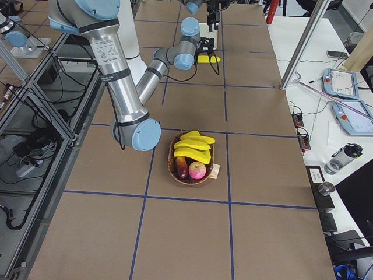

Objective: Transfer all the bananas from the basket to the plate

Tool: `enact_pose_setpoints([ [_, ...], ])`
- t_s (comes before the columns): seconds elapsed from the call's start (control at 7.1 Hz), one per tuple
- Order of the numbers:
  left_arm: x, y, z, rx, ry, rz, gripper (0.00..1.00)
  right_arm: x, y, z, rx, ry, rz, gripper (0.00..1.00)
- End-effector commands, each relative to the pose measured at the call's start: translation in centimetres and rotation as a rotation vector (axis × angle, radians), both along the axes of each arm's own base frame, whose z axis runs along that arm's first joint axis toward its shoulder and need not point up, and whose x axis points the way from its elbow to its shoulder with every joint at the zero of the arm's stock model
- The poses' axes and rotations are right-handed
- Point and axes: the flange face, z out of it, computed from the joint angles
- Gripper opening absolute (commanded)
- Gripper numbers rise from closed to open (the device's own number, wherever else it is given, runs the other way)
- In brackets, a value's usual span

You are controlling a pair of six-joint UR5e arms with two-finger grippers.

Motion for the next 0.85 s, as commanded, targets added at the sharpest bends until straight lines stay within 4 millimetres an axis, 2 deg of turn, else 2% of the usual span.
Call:
enact_pose_setpoints([
  [0.0, 3.5, 2.9, -5.6, -0.044, 0.157, 0.001, 0.99, -2.4, 2.5, -2.1, 0.007, -0.066, -0.024, 0.01],
  [0.14, 5.2, 3.8, -7.7, -0.055, 0.185, 0.032, 0.99, -4.1, 4.2, -4.2, 0.015, -0.100, -0.025, 0.01],
  [0.28, 5.4, 3.7, -9.2, -0.057, 0.205, 0.029, 0.99, -5.7, 5.7, -4.3, 0.020, -0.099, -0.022, 0.01],
  [0.42, 6.8, 4.4, -9.6, -0.059, 0.209, 0.028, 0.99, -6.2, 6.4, -5.3, 0.022, -0.116, -0.029, 0.02],
  [0.7, 9.0, 6.0, -10.1, -0.060, 0.218, 0.033, 0.98, -6.7, 6.5, -5.8, 0.016, -0.120, -0.020, 0.02],
])
